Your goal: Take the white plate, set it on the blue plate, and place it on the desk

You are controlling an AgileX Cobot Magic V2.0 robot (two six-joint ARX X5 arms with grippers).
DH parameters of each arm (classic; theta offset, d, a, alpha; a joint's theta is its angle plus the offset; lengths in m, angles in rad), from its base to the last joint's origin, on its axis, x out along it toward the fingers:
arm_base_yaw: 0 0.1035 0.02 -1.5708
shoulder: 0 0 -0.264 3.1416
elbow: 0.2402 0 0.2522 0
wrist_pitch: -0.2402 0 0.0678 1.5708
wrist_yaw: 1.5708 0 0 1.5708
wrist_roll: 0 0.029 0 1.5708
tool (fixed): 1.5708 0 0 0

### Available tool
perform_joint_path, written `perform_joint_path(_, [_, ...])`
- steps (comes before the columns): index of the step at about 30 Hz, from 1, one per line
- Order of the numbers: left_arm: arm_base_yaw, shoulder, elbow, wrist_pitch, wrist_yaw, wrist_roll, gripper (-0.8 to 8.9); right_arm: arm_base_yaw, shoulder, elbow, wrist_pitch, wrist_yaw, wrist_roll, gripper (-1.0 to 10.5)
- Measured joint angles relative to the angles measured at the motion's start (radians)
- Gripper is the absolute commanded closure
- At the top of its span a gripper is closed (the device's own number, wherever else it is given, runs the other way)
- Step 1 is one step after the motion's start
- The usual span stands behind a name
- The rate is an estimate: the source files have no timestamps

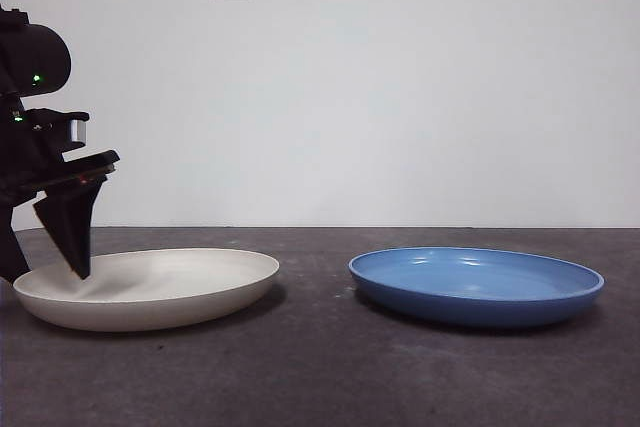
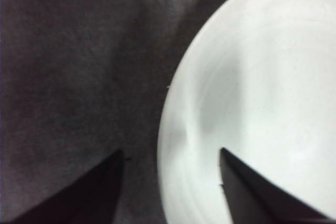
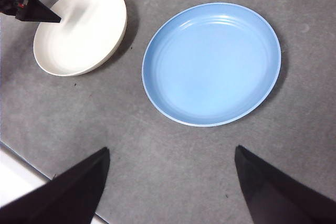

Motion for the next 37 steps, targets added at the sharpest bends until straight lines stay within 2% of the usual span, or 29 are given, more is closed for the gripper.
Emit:
perform_joint_path(5, [0.0,0.0,0.0,-0.001,0.0,0.0,7.99,0.0,0.0,0.0,0.0,0.0,0.0,5.7])
perform_joint_path(18, [0.002,-0.008,0.001,-0.001,-0.003,-0.033,8.04,0.0,0.0,0.0,0.0,0.0,0.0,5.7])
perform_joint_path(26, [0.002,-0.15,0.013,-0.013,0.0,-0.066,8.04,0.0,0.0,0.0,0.0,0.0,0.0,5.7])
perform_joint_path(29, [-0.004,-0.209,0.034,-0.014,0.046,-0.099,8.04,0.0,0.0,0.0,0.0,0.0,0.0,5.7])
perform_joint_path(37, [-0.127,-0.254,0.113,-0.011,0.08,-0.183,8.04,0.0,0.0,0.0,0.014,0.0,0.015,5.7])
